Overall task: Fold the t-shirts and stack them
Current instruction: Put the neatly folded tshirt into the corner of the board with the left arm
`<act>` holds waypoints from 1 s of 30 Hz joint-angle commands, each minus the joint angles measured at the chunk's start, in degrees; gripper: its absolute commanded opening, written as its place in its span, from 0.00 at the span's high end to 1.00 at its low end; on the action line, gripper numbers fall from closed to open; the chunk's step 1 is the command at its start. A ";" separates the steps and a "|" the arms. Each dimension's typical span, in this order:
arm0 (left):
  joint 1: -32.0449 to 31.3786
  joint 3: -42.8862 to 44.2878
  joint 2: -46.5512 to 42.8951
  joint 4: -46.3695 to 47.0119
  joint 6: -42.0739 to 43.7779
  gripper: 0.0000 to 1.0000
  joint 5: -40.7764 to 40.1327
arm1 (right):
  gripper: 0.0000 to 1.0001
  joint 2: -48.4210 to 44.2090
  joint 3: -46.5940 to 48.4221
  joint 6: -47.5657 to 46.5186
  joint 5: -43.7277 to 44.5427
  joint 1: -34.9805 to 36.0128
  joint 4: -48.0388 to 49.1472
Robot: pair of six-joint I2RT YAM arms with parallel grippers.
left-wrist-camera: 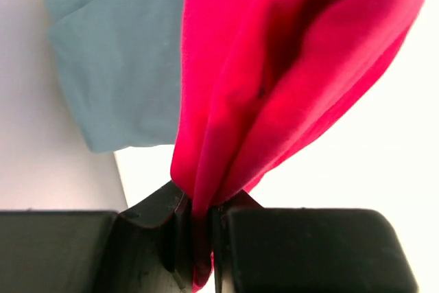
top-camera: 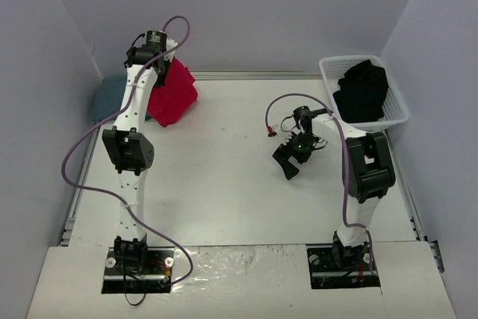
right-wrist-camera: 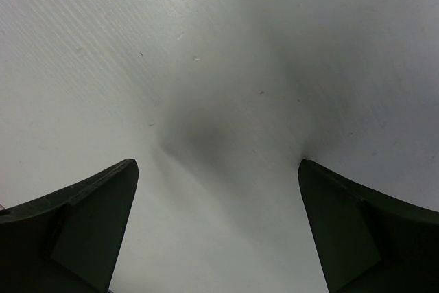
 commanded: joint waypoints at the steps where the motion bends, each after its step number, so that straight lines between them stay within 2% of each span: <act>1: 1.22 2.68 -6.77 0.31 -1.61 0.98 0.14 | 0.00 2.01 -1.15 0.30 1.77 0.15 -1.96; 8: 1.75 2.59 -7.03 0.23 -1.25 0.98 1.89 | 0.00 2.19 -1.33 0.13 2.29 0.15 -2.05; 13: 1.66 3.21 -7.29 -0.04 -3.62 0.98 6.63 | 0.00 2.54 -1.41 0.04 2.82 0.15 -2.05; 30: 3.24 6.99 -6.50 2.68 -7.14 0.97 15.43 | 0.00 2.98 -1.94 -0.05 3.53 0.06 -1.88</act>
